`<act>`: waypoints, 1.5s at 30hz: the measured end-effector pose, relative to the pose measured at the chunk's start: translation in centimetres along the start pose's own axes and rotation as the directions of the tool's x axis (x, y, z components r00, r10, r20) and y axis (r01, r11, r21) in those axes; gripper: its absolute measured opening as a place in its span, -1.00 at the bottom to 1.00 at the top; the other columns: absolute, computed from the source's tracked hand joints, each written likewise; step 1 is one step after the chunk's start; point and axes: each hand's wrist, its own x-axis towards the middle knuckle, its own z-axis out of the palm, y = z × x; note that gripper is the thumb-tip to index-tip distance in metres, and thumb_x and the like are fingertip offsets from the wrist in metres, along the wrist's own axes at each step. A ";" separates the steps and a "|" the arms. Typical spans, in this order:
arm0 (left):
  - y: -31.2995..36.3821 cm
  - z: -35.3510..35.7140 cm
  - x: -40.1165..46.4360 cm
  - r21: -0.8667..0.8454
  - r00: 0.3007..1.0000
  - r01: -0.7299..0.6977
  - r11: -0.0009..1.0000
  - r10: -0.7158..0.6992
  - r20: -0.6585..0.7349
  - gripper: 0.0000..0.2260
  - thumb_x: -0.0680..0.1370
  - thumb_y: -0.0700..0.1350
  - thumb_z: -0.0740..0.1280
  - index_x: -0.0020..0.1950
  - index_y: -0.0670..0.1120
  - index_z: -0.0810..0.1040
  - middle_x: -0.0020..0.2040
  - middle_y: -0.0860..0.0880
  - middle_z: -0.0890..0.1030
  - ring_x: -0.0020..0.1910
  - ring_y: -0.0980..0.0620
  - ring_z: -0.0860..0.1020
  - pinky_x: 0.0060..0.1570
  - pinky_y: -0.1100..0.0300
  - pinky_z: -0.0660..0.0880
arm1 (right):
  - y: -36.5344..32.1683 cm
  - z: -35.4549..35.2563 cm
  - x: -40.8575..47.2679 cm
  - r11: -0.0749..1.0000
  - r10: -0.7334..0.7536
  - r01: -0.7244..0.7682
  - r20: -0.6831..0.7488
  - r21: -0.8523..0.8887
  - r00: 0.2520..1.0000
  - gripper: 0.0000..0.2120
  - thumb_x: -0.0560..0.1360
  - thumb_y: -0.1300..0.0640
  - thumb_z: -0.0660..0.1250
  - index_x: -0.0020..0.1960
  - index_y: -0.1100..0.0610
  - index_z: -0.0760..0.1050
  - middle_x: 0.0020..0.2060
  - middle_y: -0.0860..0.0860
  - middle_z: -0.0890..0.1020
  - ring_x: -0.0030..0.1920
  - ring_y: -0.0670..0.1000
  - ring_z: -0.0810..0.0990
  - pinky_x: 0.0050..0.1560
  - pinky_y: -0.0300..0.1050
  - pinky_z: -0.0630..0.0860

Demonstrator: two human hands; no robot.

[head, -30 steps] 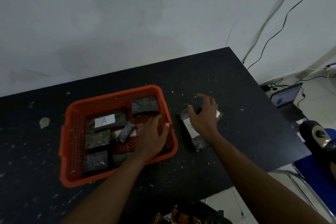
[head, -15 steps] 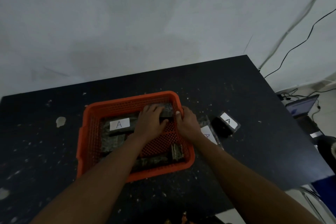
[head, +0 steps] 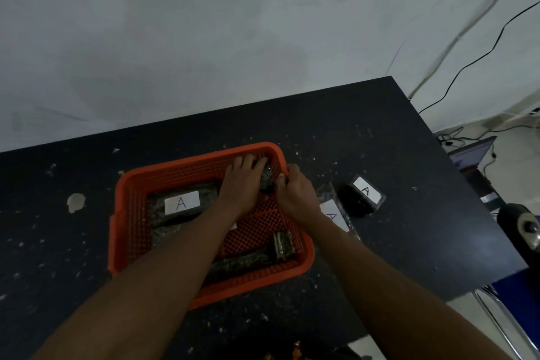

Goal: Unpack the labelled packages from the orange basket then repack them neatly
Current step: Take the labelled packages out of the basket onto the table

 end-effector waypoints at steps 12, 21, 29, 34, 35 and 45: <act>-1.8 -2.2 -2.4 -0.461 0.964 0.156 0.873 -0.236 -0.121 -0.35 0.32 0.00 0.54 0.34 0.01 0.34 0.23 -0.07 0.38 0.15 -0.03 0.40 0.06 0.12 0.36 | 0.0 0.1 0.0 1.000 0.014 -0.014 0.011 0.009 1.000 -0.87 0.60 0.01 0.06 -0.01 0.03 0.34 -0.25 -0.07 0.52 -0.30 -0.09 0.52 -0.38 -0.15 0.33; -3.3 -2.6 -5.8 -0.934 0.892 0.277 0.225 -0.420 0.163 -0.31 0.38 -0.46 0.44 0.37 0.04 0.33 0.26 -0.06 0.48 0.18 0.00 0.52 -0.01 0.18 0.59 | 0.1 -0.1 -0.1 1.000 0.012 -0.012 0.022 0.002 1.000 -0.86 0.61 0.01 0.05 -0.02 0.04 0.34 -0.25 -0.01 0.55 -0.29 -0.02 0.55 -0.36 -0.12 0.39; -3.9 -2.3 -6.6 -0.937 0.878 0.324 0.130 -0.409 0.247 -0.24 0.38 -0.53 0.39 0.44 0.04 0.29 0.26 -0.07 0.49 0.11 0.04 0.54 -0.23 0.24 0.59 | 0.2 -0.1 0.0 1.000 0.013 -0.013 0.023 -0.012 1.000 -0.87 0.62 0.01 0.05 -0.02 0.03 0.32 -0.27 -0.06 0.50 -0.30 -0.08 0.50 -0.38 -0.15 0.30; -3.5 -2.1 -5.3 -0.878 0.863 0.411 0.247 -0.416 0.287 -0.25 0.40 -0.46 0.43 0.49 -0.01 0.26 0.32 -0.12 0.47 0.11 0.05 0.52 -0.08 0.14 0.56 | 0.4 -0.1 0.1 1.000 0.016 -0.016 0.023 -0.005 1.000 -0.87 0.61 0.01 0.06 -0.03 0.01 0.33 -0.27 -0.06 0.51 -0.31 -0.07 0.52 -0.40 -0.18 0.31; -3.3 -2.1 -5.0 -0.860 0.859 0.432 0.273 -0.413 0.301 -0.25 0.41 -0.43 0.44 0.50 -0.03 0.25 0.35 -0.13 0.46 0.17 -0.02 0.51 0.03 0.06 0.56 | 0.4 -0.1 0.1 1.000 0.021 -0.021 0.028 -0.004 0.999 -0.88 0.61 0.00 0.06 -0.02 0.01 0.33 -0.26 -0.06 0.52 -0.30 -0.06 0.53 -0.39 -0.17 0.33; -2.1 -1.4 -3.9 -0.537 0.896 0.369 0.759 -0.444 -0.011 -0.36 0.42 -0.13 0.51 0.45 -0.10 0.37 0.32 -0.18 0.42 0.28 -0.14 0.42 0.27 -0.04 0.40 | 0.4 -0.1 0.1 0.999 0.009 -0.010 0.037 0.035 0.999 -0.87 0.62 0.03 0.07 0.00 0.05 0.34 -0.24 0.01 0.55 -0.29 -0.02 0.55 -0.37 -0.12 0.38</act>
